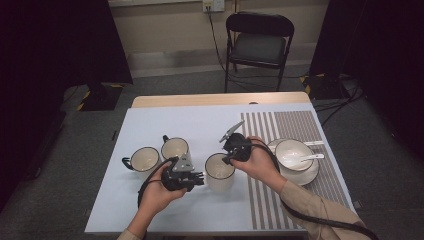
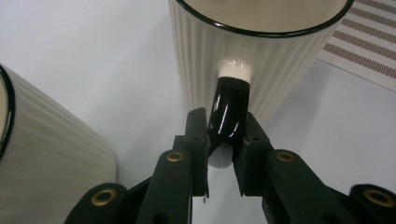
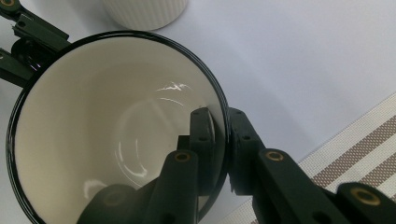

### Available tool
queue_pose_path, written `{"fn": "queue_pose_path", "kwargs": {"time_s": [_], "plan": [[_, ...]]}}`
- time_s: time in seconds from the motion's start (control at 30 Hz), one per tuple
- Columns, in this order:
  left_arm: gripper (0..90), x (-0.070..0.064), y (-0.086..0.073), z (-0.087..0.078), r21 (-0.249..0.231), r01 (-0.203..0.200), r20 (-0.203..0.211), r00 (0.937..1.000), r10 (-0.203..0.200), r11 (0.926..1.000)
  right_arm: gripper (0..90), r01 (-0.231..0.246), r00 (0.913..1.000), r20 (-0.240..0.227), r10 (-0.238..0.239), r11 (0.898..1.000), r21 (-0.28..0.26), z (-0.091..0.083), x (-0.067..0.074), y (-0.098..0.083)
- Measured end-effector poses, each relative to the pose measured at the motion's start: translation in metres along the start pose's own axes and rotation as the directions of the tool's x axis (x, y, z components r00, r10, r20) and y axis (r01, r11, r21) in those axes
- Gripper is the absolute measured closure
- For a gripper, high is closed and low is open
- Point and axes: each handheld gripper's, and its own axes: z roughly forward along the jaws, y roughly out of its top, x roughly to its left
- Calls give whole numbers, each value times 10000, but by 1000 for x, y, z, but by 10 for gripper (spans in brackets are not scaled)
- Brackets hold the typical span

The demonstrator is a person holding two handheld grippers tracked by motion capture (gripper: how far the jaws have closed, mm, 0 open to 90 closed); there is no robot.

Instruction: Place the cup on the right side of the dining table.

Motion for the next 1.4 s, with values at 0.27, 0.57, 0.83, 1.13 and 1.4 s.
{"fn": "queue_pose_path", "kwargs": {"time_s": [0.27,0.57,0.83,1.13,1.4], "plan": [[778,1,10,2,-129,1,47,10000,0,9999,827,-24,9999,117,22,9998,194,-10,-6,4],[778,3,22,5,-37,-138,72,9999,138,9999,829,-203,9997,113,200,9994,286,-16,-15,3],[778,6,33,6,151,-372,14,9993,371,9992,831,-391,9992,71,389,9987,335,-20,-25,4],[779,11,43,9,179,-452,11,9990,452,9988,832,-487,9987,138,482,9981,366,-24,-32,6],[779,15,51,12,149,-492,-89,9987,493,9987,833,-548,9984,186,542,9978,370,-27,-40,8]]}}
